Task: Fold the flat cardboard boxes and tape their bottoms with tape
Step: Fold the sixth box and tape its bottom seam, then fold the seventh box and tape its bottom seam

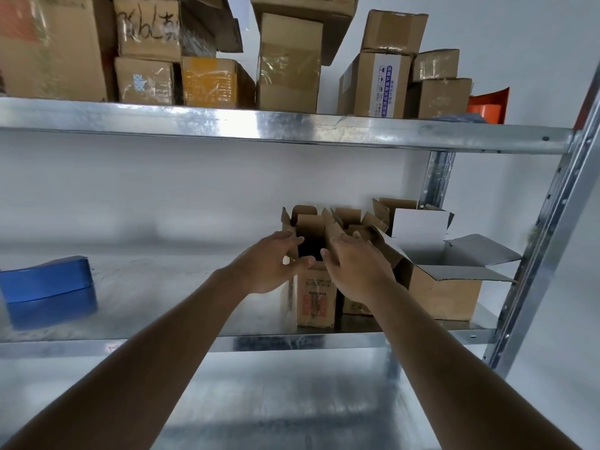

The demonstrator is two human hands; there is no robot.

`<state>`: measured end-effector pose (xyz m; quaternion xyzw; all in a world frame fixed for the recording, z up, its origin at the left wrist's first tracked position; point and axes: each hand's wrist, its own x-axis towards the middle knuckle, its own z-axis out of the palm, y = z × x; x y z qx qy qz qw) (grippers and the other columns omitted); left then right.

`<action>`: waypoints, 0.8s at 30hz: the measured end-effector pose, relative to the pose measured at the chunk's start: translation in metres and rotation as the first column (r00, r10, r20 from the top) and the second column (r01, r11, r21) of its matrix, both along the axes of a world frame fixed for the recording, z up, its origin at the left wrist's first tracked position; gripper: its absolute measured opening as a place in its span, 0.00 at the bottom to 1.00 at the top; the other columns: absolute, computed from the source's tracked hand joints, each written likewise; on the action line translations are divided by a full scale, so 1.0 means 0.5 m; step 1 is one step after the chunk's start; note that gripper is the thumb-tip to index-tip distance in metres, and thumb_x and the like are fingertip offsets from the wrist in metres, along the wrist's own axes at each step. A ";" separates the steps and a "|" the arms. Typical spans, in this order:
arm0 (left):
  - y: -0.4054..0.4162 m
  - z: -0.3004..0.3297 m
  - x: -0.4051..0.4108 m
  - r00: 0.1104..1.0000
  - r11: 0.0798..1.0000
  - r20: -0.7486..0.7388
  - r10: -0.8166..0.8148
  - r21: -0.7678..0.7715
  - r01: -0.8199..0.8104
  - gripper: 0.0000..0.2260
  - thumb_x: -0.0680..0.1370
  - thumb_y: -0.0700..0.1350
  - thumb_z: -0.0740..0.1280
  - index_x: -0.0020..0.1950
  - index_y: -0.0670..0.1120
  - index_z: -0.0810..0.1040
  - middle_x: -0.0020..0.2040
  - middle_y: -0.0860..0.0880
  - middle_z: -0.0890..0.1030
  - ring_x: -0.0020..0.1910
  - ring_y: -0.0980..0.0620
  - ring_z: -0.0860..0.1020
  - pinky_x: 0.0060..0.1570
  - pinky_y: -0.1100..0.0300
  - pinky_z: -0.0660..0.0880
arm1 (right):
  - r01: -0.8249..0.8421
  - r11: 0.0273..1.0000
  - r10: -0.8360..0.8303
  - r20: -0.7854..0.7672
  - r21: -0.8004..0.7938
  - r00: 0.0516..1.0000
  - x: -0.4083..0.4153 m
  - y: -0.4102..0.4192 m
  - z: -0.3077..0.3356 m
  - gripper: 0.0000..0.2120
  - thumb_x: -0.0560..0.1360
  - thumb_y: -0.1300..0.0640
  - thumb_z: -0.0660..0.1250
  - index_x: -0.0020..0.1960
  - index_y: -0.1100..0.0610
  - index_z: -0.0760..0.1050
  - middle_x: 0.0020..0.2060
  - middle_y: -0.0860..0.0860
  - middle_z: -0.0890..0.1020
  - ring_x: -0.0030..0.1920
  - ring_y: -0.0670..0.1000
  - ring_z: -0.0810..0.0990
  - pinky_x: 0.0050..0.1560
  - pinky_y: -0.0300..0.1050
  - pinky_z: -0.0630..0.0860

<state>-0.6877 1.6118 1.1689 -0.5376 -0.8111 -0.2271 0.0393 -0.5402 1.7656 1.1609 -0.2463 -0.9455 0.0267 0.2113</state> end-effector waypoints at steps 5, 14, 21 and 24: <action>-0.060 0.021 0.013 0.994 0.999 -0.100 0.036 0.013 -0.035 0.21 0.83 0.63 0.60 0.71 0.55 0.74 0.71 0.51 0.75 0.71 0.48 0.73 0.72 0.50 0.70 | -0.050 0.993 0.061 -0.107 0.107 0.992 0.030 -0.040 0.041 0.17 0.85 0.42 0.54 0.52 0.52 0.75 0.53 0.50 0.81 0.60 0.55 0.80 0.64 0.56 0.77; -0.246 0.062 0.037 0.959 0.976 -0.189 0.212 -0.017 -0.219 0.27 0.84 0.63 0.56 0.82 0.59 0.61 0.84 0.55 0.57 0.80 0.53 0.62 0.78 0.55 0.58 | -0.299 0.954 0.298 -0.173 0.020 0.939 -0.015 -0.179 0.048 0.21 0.84 0.41 0.54 0.57 0.52 0.81 0.52 0.49 0.85 0.49 0.49 0.83 0.59 0.56 0.79; -0.432 0.039 0.012 0.935 0.949 -0.182 0.304 -0.025 -0.313 0.26 0.83 0.64 0.56 0.81 0.59 0.64 0.83 0.55 0.61 0.81 0.53 0.61 0.80 0.55 0.57 | -0.444 0.895 0.440 -0.068 -0.054 0.895 -0.069 -0.347 0.038 0.26 0.85 0.38 0.54 0.74 0.52 0.74 0.72 0.49 0.77 0.71 0.53 0.75 0.72 0.56 0.71; -0.533 0.023 0.006 0.926 0.935 -0.157 0.343 -0.037 -0.353 0.26 0.83 0.64 0.57 0.81 0.59 0.64 0.82 0.57 0.61 0.78 0.52 0.65 0.79 0.55 0.59 | -0.498 0.866 0.497 -0.043 -0.045 0.867 -0.102 -0.443 0.030 0.26 0.85 0.39 0.53 0.76 0.51 0.72 0.74 0.47 0.75 0.72 0.52 0.74 0.71 0.52 0.72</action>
